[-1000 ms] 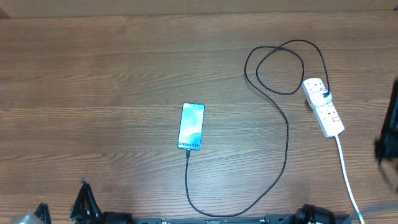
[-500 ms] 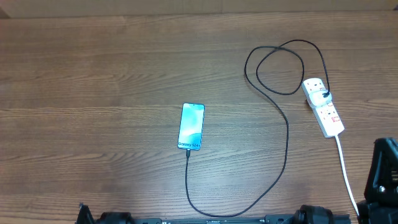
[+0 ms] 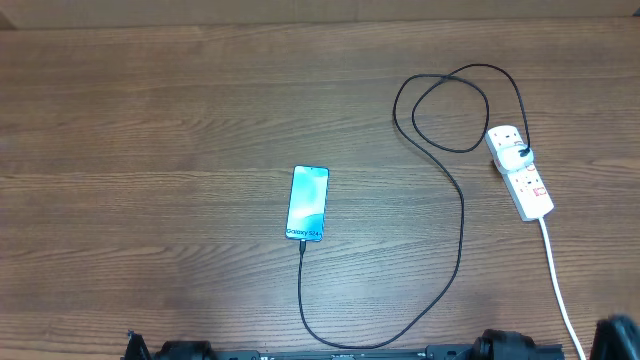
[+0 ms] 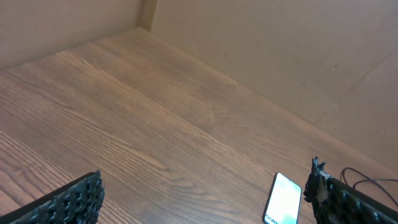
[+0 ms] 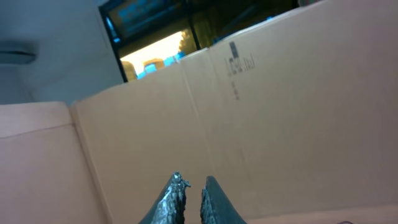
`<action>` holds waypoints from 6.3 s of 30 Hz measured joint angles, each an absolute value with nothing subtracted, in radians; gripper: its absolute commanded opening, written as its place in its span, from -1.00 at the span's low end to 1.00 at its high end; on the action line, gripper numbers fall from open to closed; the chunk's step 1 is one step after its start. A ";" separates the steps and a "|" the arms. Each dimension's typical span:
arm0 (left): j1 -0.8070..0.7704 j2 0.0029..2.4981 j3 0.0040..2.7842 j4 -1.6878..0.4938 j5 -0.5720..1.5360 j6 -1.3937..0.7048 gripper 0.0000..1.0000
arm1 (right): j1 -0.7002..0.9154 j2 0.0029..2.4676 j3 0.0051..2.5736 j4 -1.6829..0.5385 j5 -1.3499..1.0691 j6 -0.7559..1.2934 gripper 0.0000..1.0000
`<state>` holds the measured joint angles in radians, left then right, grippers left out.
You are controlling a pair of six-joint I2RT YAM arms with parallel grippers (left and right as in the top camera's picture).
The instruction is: Plug charger to phone and switch on socket
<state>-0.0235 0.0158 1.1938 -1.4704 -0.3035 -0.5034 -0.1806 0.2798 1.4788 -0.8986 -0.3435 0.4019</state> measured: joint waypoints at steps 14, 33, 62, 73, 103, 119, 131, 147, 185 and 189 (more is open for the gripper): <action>-0.023 0.016 1.194 -1.471 -0.303 -0.503 0.99 | -0.070 0.067 1.510 -0.918 -0.344 0.396 -0.67; -0.023 0.016 1.194 -1.471 -0.303 -0.503 1.00 | -0.043 0.015 1.633 -0.896 -0.336 0.380 1.00; -0.023 0.016 1.194 -1.471 -0.303 -0.503 1.00 | -0.032 0.018 0.706 -0.017 -0.192 0.385 1.00; -0.023 0.016 1.194 -1.471 -0.304 -0.503 1.00 | -0.032 0.117 0.283 0.082 -0.164 0.392 1.00; -0.023 0.016 1.194 -1.472 -0.304 -0.503 1.00 | -0.032 0.129 0.019 -0.080 -0.073 0.392 1.00; -0.023 0.016 1.194 -1.471 -0.303 -0.503 0.99 | -0.032 0.129 0.019 -0.080 -0.074 0.392 1.00; -0.023 0.016 1.194 -1.471 -0.304 -0.503 1.00 | -0.037 0.016 0.019 -0.061 -0.074 0.392 1.00; -0.023 0.016 1.194 -1.471 -0.304 -0.503 0.99 | -0.041 0.012 0.019 -0.080 -0.074 0.392 1.00; -0.023 0.016 1.194 -1.471 -0.304 -0.503 0.99 | -0.006 0.012 0.019 -0.089 -0.037 0.183 1.00; -0.023 0.016 1.194 -1.471 -0.303 -0.503 1.00 | -0.006 0.012 0.019 -0.089 -0.037 0.182 1.00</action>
<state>-0.0235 0.0158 1.1938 -1.4712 -0.3035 -0.5034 -0.0055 0.0120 0.0185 -0.0891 -0.0368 0.1822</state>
